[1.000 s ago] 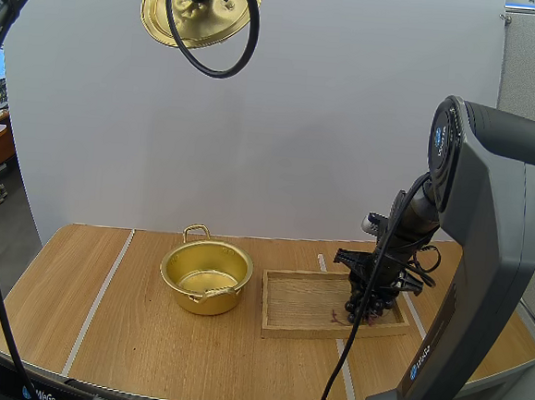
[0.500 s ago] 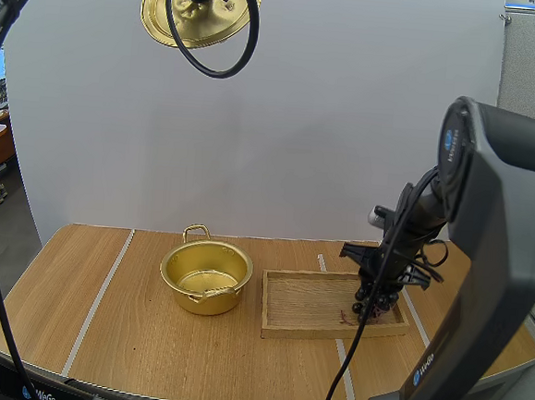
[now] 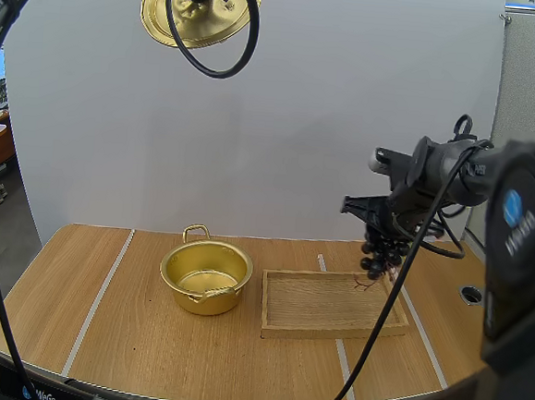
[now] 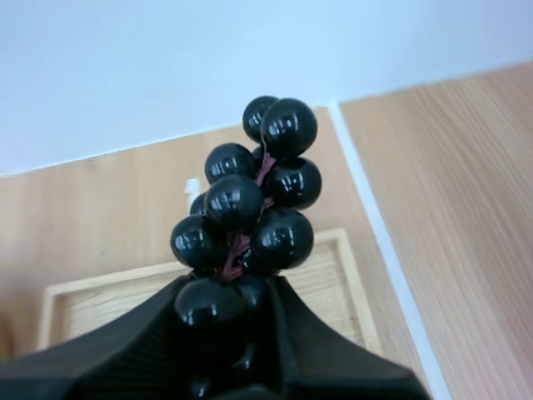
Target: Open the pot, put the grape inside, and close it
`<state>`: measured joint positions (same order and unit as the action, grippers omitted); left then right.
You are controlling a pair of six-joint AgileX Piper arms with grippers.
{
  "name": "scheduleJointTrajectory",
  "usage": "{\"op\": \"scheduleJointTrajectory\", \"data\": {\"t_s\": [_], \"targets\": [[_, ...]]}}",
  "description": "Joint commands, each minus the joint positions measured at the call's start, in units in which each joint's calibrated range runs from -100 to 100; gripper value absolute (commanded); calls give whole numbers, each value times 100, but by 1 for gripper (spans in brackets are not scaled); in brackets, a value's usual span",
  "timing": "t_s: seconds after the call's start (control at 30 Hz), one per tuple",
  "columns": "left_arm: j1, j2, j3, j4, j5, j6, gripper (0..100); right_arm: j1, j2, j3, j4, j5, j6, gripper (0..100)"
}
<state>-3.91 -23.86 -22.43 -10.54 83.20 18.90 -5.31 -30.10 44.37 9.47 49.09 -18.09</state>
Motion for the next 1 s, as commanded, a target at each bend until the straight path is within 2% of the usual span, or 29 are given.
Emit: {"op": "scheduleJointTrajectory", "data": {"t_s": [0.0, 0.33, 0.47, 0.73, 0.97], "targets": [[-15, -44, -52, -8, -124, -52, 0, 338, -281, -48, 10, 152, -282, 0], [-15, -44, -52, -8, -124, -52, 0, 1548, -312, -582, -267, 388, -359, 0], [-15, -44, -52, -8, -124, -52, 0, 1918, 20, -1071, -342, 650, -359, 0], [-15, -44, -52, -8, -124, -52, 0, 2268, 901, -1599, -215, 847, -359, 0], [-15, -44, -52, -8, -124, -52, 0, 2374, 1584, -1980, -215, 725, -359, 0]]}}
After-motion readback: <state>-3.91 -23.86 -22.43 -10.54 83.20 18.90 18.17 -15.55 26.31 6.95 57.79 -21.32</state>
